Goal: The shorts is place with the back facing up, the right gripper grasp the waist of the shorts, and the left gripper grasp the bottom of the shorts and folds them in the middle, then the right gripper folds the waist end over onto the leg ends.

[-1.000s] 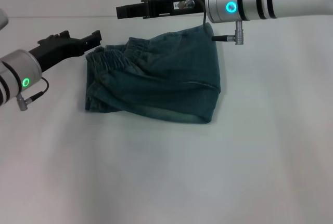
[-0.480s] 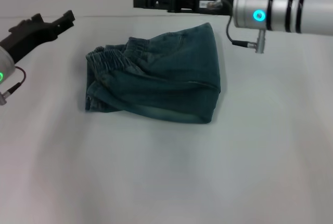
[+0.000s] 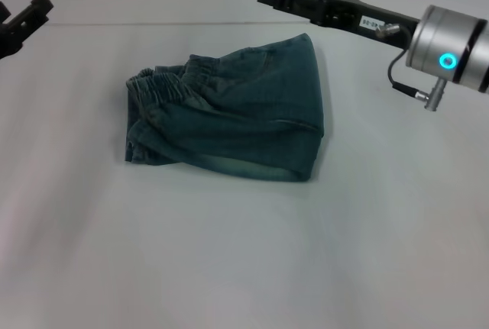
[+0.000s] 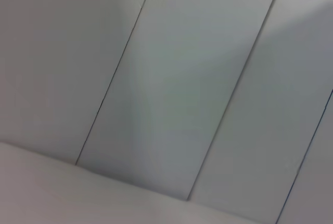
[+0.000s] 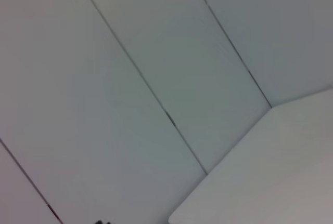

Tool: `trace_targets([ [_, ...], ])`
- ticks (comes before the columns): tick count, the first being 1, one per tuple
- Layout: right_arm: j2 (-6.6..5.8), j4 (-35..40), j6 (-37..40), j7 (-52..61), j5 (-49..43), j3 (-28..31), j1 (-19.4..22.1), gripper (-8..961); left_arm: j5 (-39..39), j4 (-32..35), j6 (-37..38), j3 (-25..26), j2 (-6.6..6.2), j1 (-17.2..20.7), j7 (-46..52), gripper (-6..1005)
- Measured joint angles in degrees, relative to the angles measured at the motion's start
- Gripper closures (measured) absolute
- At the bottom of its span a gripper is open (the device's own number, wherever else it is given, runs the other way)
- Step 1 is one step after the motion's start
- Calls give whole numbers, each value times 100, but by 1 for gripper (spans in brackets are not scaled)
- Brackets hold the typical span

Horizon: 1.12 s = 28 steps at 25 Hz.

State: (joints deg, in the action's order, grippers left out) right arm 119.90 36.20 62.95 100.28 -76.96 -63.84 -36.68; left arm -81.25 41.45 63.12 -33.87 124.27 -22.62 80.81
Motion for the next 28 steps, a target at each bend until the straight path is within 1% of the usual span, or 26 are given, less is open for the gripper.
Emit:
trace_targets([
  [7,-49,136,319,-395,53,30,386,29,-74,336,508,63,-4,306,93,49],
  [9,-92,275,421,-363,15,31,548,29,-180,475,639,64,-17,411,144,49],
  [10,-124,323,470,-310,-22,33,611,29,-261,570,701,66,-22,470,182,49],
  [13,-291,434,633,-25,-232,70,779,28,-612,920,879,71,-26,619,400,49],
  [15,-392,456,686,148,-350,101,857,28,-878,1101,1013,90,-26,663,564,49],
  [17,-469,470,762,284,-523,140,917,28,-1335,1295,1305,140,-35,661,781,49],
  [21,-568,567,903,715,-1151,211,909,29,-2037,1494,1741,151,-53,579,1020,48],
  [23,-593,637,993,971,-1564,218,830,29,-2288,1551,1941,150,-57,554,1088,48],
  [26,-588,719,1168,1238,-2089,218,673,29,-2452,1622,2228,184,-58,569,1164,48],
  [28,-541,782,1273,1308,-2356,218,583,28,-2485,1660,2400,260,-59,605,1167,48],
])
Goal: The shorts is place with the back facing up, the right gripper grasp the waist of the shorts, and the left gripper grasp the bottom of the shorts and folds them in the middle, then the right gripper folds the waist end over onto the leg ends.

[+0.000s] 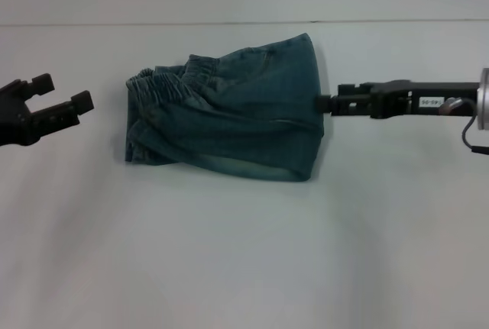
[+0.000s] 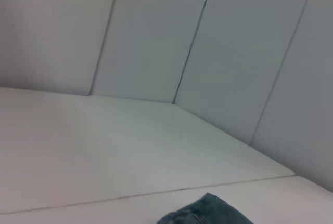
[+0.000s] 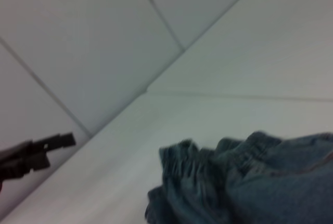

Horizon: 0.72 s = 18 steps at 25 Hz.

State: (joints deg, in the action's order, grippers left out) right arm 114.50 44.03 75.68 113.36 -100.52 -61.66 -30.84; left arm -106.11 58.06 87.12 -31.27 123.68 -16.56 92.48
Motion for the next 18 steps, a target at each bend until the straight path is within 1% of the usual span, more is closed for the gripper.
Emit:
trace_targets([
  [4,139,100,141,52,-338,6,-93,28,-43,18,370,254,-2,65,-11,48],
  [7,210,185,180,110,-403,22,-64,28,-58,20,529,380,-3,98,-20,48],
  [11,256,337,226,251,-408,70,49,28,-146,22,651,395,-3,111,-22,48],
  [18,263,364,425,357,-425,235,202,29,-217,10,792,373,-2,91,-20,49],
])
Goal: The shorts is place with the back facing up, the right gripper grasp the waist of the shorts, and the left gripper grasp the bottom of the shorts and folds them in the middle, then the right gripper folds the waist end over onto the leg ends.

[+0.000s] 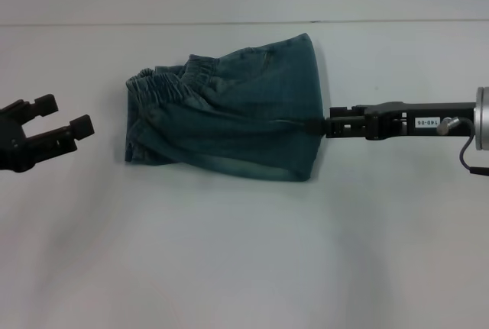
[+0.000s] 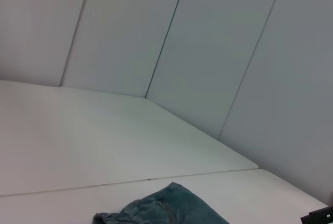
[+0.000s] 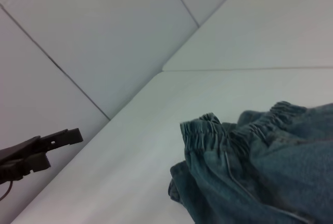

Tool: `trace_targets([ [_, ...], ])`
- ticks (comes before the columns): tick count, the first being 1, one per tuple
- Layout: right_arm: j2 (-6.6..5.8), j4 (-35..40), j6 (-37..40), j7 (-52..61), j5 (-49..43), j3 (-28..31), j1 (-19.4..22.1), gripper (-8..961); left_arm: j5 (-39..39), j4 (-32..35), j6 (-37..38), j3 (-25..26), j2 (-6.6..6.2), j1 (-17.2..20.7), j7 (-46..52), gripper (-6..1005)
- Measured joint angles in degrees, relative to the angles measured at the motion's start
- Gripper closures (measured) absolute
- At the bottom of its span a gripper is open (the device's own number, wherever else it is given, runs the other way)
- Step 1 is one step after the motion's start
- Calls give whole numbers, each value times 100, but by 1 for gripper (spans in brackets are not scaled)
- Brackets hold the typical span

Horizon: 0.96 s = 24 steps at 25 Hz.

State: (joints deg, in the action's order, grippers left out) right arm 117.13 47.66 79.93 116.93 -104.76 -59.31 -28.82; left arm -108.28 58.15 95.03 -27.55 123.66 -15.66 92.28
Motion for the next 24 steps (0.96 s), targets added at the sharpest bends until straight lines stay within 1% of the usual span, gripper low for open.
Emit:
trace_targets([
  [7,9,142,27,10,-5,20,180,38,-7,-32,129,-36,0,-54,-2,49],
  [15,17,147,38,11,-9,70,240,38,-9,-40,172,-38,8,-60,4,50],
  [24,71,147,57,-18,-10,68,263,38,-21,-52,122,-41,9,-80,-4,49],
])
